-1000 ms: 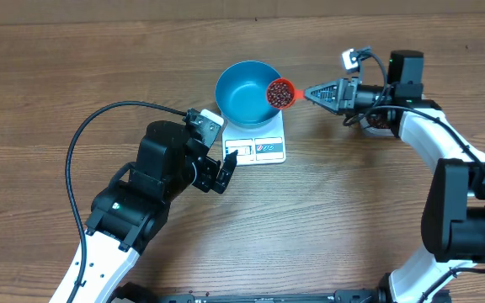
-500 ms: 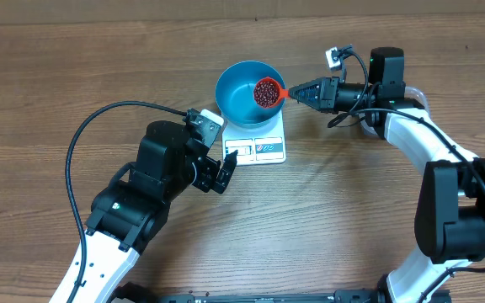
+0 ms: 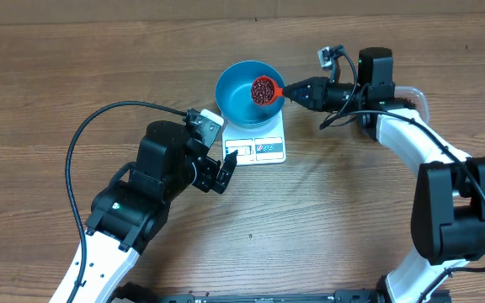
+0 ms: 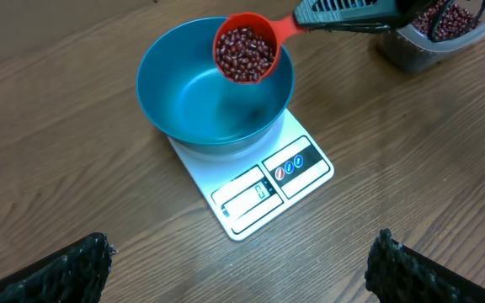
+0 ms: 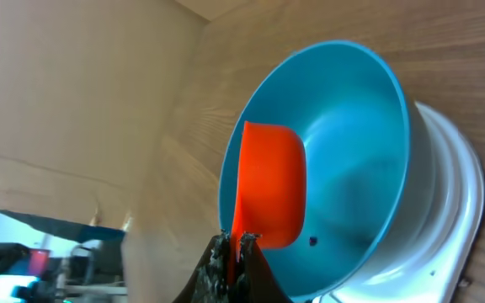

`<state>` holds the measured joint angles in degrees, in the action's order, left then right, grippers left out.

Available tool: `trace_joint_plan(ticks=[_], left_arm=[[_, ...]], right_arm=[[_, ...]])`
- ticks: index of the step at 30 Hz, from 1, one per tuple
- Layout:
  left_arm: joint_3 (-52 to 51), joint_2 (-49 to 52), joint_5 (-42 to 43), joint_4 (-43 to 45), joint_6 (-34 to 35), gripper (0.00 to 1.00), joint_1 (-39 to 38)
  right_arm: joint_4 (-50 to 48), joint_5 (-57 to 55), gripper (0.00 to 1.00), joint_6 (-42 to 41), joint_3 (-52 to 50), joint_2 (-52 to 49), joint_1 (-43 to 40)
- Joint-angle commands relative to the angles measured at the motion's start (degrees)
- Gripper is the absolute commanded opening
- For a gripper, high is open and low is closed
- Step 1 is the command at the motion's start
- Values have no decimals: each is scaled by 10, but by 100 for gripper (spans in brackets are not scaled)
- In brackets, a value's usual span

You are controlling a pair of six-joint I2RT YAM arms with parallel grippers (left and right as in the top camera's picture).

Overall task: Scoop item into bowl and weigh 150g on scale
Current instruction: 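Tilt the red scoop to pour beans into the teal bowl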

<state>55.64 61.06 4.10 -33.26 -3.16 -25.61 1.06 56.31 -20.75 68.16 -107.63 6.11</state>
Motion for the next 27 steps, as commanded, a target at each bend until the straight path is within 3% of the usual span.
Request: trace_joint_plan(ticks=[1, 27], left_arm=[[12, 4, 4, 0, 6, 100, 1], [12, 5, 4, 0, 6, 99, 1]], right_arm=[[-6, -22, 4, 89, 6, -2, 7], [-13, -31, 4, 546, 6, -2, 7]])
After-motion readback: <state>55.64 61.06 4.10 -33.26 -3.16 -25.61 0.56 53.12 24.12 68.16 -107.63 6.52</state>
